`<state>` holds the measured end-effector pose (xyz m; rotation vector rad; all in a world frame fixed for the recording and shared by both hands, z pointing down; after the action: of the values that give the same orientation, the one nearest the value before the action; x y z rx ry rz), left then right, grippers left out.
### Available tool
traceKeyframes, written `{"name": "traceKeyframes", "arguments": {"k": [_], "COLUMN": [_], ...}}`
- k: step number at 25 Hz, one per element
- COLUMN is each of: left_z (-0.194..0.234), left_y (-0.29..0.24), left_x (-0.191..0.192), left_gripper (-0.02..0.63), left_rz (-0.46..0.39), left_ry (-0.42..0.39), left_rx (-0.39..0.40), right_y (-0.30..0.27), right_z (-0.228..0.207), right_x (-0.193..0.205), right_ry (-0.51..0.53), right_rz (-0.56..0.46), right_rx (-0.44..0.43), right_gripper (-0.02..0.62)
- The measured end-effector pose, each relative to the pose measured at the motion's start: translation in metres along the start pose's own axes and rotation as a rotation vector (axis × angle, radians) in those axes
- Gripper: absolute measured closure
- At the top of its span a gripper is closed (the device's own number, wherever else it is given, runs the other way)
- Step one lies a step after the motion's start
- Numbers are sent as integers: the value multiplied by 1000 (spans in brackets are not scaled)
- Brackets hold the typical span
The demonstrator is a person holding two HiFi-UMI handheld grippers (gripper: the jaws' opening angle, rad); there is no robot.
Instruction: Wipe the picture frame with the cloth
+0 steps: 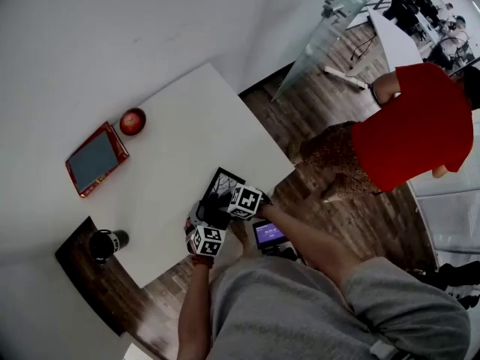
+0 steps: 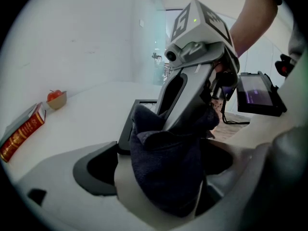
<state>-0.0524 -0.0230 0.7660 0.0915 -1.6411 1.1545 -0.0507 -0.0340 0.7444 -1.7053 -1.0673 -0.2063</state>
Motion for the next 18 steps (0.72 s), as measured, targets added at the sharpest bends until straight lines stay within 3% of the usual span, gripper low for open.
{"name": "traceKeyframes", "arguments": {"k": [4,8,13,18], "left_z": [-7,-13,-14,4], "left_y": [-1,5,31,60], "left_x": [-12,-19,-59,-119], "left_gripper": [101,80,78,95], "left_rz": [9,-21,-179,-353], "left_ry": [8,33,25,1], "left_rx": [19,93,165,118], "right_y": [14,35,82,133], "right_z": [4,-2,-8,-10], "right_x": [-11,-42,-87,-126], "right_ry": [-42,-110,-25,17], "right_rz": [-58,-239,-448,-643], "right_rx": [-22,-1,60,135], "right_gripper": [515,514,509,506]}}
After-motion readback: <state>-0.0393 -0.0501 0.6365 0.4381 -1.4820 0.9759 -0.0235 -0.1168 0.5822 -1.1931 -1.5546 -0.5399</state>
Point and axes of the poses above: the fingertips, and each gripper's own axes: y backward along the fingers, z to its left, x out of its underside, the point moved 1 cm from there along y, backward along the fingers, and after that the axes turned 7 degrees about -z, right-handed, at the moved point
